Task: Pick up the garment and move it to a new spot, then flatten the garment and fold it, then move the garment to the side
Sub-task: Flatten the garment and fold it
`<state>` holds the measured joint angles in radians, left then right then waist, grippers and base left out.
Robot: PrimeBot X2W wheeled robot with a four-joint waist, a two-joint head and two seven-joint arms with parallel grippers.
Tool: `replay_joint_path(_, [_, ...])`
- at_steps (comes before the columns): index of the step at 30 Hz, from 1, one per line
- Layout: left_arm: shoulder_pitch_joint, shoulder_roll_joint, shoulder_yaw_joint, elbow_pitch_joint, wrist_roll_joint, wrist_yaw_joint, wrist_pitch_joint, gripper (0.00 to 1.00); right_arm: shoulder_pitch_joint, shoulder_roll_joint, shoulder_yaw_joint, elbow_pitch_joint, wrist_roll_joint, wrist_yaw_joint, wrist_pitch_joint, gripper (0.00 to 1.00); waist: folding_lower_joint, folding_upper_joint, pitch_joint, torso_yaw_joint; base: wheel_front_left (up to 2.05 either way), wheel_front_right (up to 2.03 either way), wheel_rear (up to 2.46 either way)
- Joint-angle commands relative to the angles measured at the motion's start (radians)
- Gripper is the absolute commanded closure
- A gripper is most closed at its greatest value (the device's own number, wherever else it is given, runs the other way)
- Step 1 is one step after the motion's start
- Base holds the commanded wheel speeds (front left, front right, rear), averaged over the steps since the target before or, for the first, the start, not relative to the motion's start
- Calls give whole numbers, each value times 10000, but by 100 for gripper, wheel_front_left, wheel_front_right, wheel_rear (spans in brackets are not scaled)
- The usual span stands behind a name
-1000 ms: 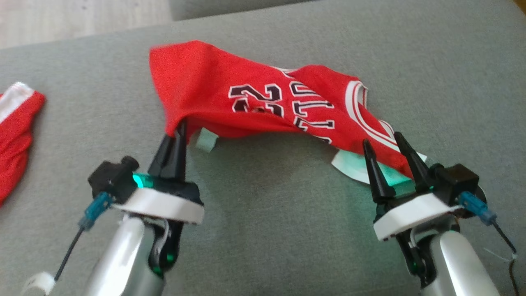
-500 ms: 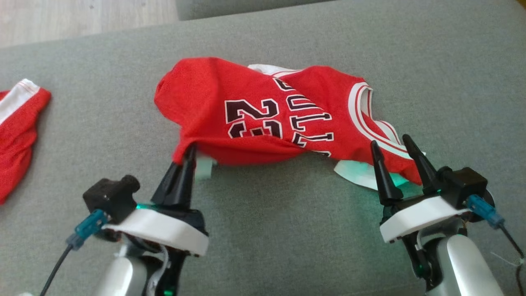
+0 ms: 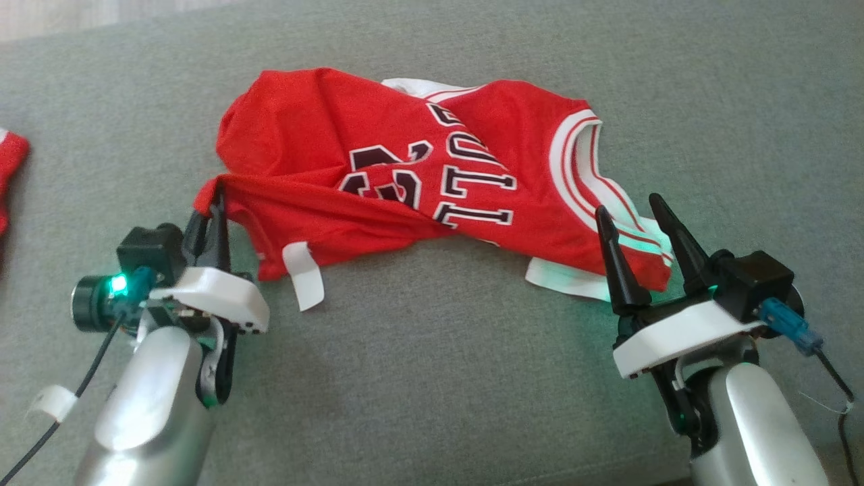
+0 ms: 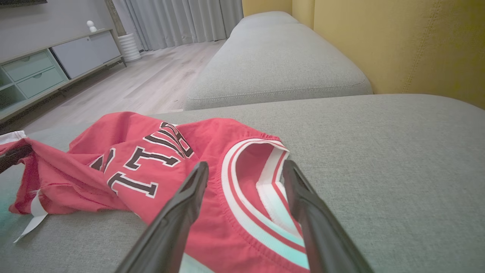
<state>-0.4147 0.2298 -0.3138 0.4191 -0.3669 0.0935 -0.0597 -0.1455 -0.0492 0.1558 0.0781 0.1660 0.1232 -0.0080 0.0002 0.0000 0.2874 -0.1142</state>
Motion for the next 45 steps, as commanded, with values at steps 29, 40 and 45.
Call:
replay_joint_path(29, [3434,-295,1080,-2899,-403,-57,-1894,0,378,-10,-809,-133,-8,75,1565,0,-2,0,-1634,715,0,0,0])
replay_joint_path(40, [3175,-405,722,-3238,-345,-16,-1594,0,-2698,-98,-1316,2353,626,75,5288,0,-2,0,-1118,1158,0,0,0])
replay_joint_path(45, [2994,-438,586,-3229,-310,-66,-1571,0,-3422,-91,-1878,3507,467,75,5928,0,-2,0,-882,1383,0,0,0])
